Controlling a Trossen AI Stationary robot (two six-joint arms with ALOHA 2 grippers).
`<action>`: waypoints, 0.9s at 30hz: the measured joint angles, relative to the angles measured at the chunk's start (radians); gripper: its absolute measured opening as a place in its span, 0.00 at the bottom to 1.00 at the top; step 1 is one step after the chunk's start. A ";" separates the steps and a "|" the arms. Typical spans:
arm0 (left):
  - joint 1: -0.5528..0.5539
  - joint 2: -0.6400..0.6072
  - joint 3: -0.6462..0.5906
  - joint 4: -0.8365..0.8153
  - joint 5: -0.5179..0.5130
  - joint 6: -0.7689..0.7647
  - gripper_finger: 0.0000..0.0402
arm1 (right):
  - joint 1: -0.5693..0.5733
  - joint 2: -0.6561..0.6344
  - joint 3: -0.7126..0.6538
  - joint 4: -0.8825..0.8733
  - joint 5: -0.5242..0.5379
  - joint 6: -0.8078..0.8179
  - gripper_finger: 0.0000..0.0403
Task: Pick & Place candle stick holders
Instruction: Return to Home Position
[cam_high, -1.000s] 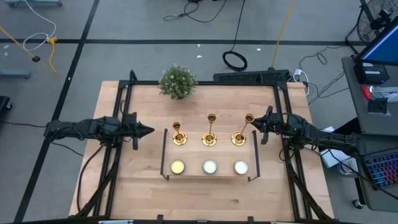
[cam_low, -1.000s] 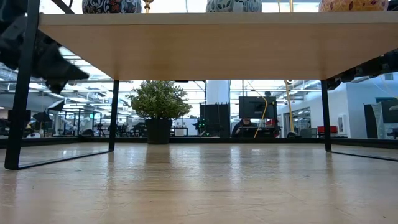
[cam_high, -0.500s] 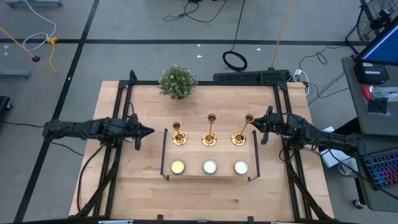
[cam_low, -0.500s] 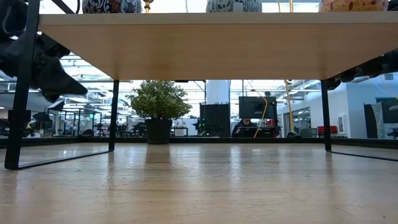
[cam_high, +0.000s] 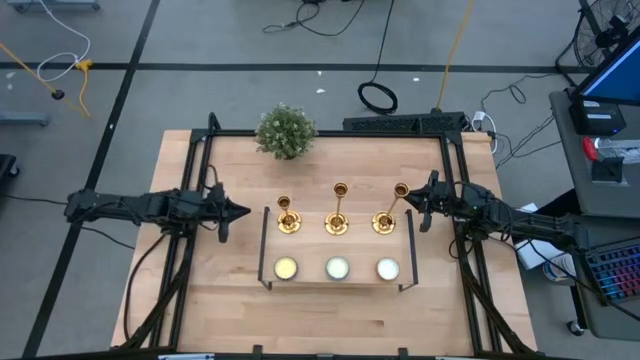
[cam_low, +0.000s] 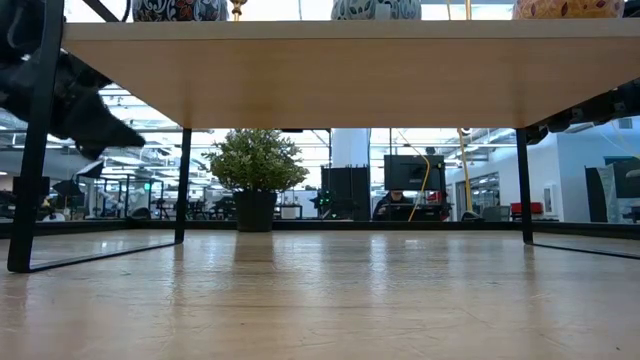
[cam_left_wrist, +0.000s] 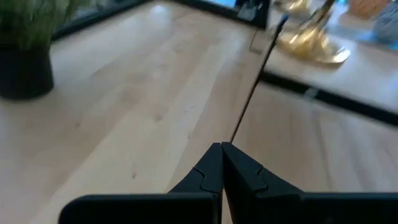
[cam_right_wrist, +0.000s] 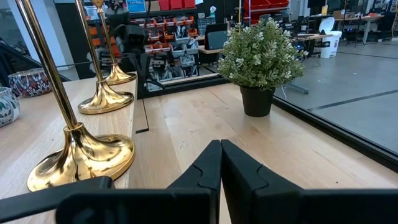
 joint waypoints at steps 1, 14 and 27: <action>0.000 0.000 -0.001 0.025 0.004 0.012 0.02 | 0.000 0.000 0.000 0.000 0.000 0.000 0.01; 0.014 0.019 -0.111 0.344 0.069 0.047 0.01 | 0.000 0.000 0.000 0.000 0.000 0.000 0.01; 0.110 0.046 -0.111 0.340 0.053 -0.063 0.07 | 0.000 0.000 0.000 0.000 0.000 0.000 0.01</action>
